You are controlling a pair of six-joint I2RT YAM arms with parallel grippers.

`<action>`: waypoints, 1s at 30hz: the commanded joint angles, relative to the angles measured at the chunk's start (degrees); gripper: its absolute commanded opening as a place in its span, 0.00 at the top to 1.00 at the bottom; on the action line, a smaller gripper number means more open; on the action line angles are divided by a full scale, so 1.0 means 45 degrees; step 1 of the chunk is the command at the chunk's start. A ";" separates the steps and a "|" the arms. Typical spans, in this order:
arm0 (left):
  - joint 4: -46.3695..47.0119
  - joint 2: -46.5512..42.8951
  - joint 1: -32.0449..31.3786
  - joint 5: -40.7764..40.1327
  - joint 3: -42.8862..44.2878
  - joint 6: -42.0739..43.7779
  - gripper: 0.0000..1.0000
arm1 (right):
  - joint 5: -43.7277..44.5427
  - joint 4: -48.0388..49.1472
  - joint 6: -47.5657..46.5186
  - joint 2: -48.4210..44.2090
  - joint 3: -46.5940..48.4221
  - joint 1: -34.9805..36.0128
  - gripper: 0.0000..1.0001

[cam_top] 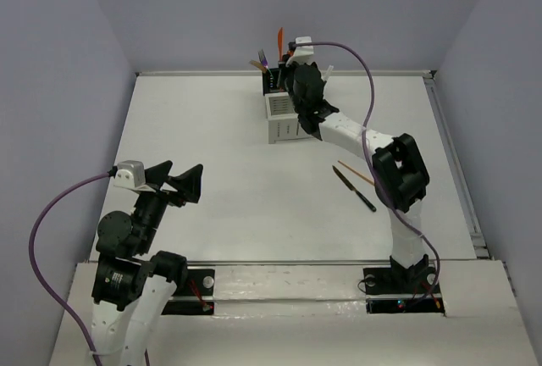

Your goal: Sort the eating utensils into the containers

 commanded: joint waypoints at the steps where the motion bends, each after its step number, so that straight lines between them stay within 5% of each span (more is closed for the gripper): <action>1: 0.0545 -0.0078 0.0008 -0.0164 0.0265 0.0076 0.01 | -0.0275 0.1725 -0.0142 0.0281 0.0823 -0.0191 0.93; 17: 0.0564 0.0000 -0.0109 -0.0164 0.0265 0.0095 0.01 | -0.0977 0.3600 0.0738 0.0029 -0.2458 -0.0191 0.92; 19: 0.0545 0.0019 -0.0109 -0.0145 0.0246 0.0095 0.01 | -0.1348 0.3659 0.0660 -0.0147 -0.2712 -0.0191 0.71; 23: 0.0545 -0.0020 -0.0109 -0.0145 0.0246 0.0095 0.01 | -0.1661 0.3367 0.0640 -0.1315 -0.3063 -0.0191 0.50; 30: 0.0564 -0.0078 -0.0109 -0.0105 0.0246 0.0095 0.01 | -0.1448 0.1852 0.1459 -0.4924 -0.5639 -0.0191 0.55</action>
